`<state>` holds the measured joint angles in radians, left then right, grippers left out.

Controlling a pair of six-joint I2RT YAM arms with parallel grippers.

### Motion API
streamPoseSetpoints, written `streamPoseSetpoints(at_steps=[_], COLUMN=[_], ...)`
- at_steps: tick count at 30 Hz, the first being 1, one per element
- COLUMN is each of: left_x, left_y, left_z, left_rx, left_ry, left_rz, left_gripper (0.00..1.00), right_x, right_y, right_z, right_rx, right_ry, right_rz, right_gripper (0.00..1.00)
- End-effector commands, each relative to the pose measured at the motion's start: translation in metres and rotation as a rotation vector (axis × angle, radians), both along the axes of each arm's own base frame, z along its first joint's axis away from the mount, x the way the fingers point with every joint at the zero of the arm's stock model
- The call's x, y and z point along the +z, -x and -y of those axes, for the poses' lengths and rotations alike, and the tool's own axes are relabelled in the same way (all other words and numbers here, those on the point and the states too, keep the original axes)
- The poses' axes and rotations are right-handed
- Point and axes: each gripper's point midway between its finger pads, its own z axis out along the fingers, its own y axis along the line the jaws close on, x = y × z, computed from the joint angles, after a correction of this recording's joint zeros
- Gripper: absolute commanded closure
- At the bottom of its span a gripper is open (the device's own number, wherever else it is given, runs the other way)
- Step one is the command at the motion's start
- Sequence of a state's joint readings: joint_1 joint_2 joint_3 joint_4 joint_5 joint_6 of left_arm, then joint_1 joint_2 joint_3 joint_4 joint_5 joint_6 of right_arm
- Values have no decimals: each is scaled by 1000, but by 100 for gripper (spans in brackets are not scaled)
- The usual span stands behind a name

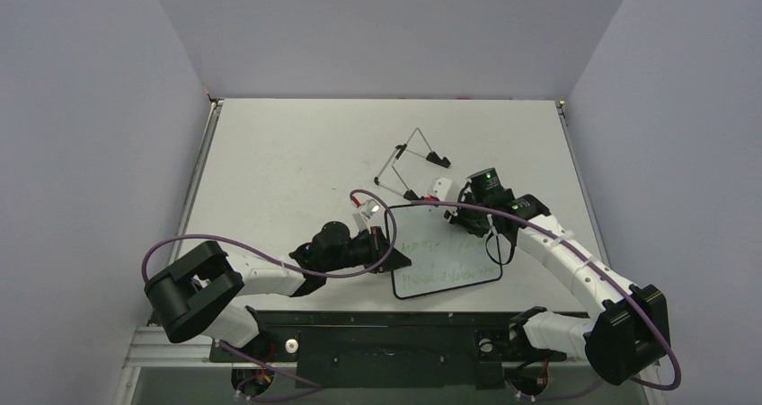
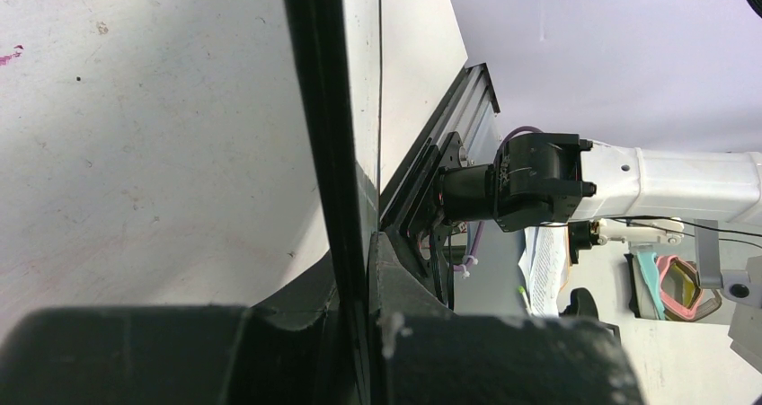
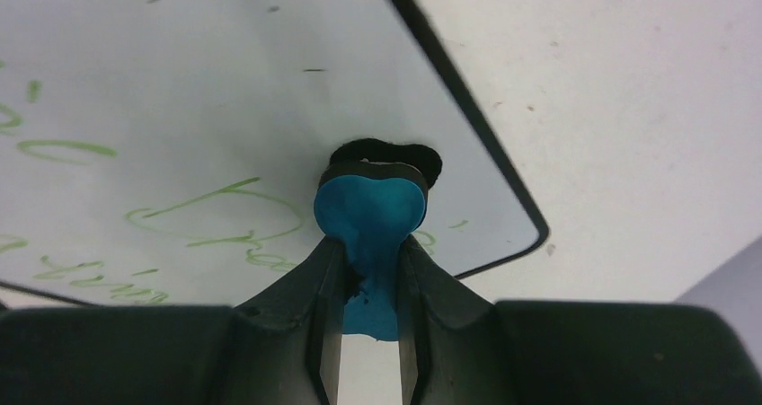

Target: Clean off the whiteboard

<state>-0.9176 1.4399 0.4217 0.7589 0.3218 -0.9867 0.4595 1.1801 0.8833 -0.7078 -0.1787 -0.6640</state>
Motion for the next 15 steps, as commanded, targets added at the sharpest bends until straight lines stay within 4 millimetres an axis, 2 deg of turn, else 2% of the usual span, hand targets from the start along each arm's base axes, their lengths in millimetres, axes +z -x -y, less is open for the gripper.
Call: streamPoseSetpoints(at_steps=[1, 3, 5, 8, 10, 12, 15], left_x=[23, 23, 23, 24, 23, 23, 24], left_y=[-1, -1, -1, -1, -1, -1, -1], left_z=[7, 7, 7, 7, 7, 6, 6], left_rx=[-28, -29, -28, -27, -26, -27, -26], left_ry=[46, 47, 47, 46, 46, 44, 45], left_rz=[95, 96, 96, 96, 96, 96, 96], left_gripper=[100, 100, 100, 100, 100, 100, 100], right_x=[19, 19, 16, 6, 6, 5, 9], right_y=[-37, -37, -25, 14, 28, 23, -5], right_z=[12, 10, 0, -20, -23, -17, -3], right_rx=[-195, -187, -101, 151, 223, 189, 34], right_ry=[-5, -15, -34, -59, -61, -37, -15], right_rz=[164, 166, 124, -9, -45, -31, 50], right_gripper=[100, 100, 100, 100, 100, 100, 100])
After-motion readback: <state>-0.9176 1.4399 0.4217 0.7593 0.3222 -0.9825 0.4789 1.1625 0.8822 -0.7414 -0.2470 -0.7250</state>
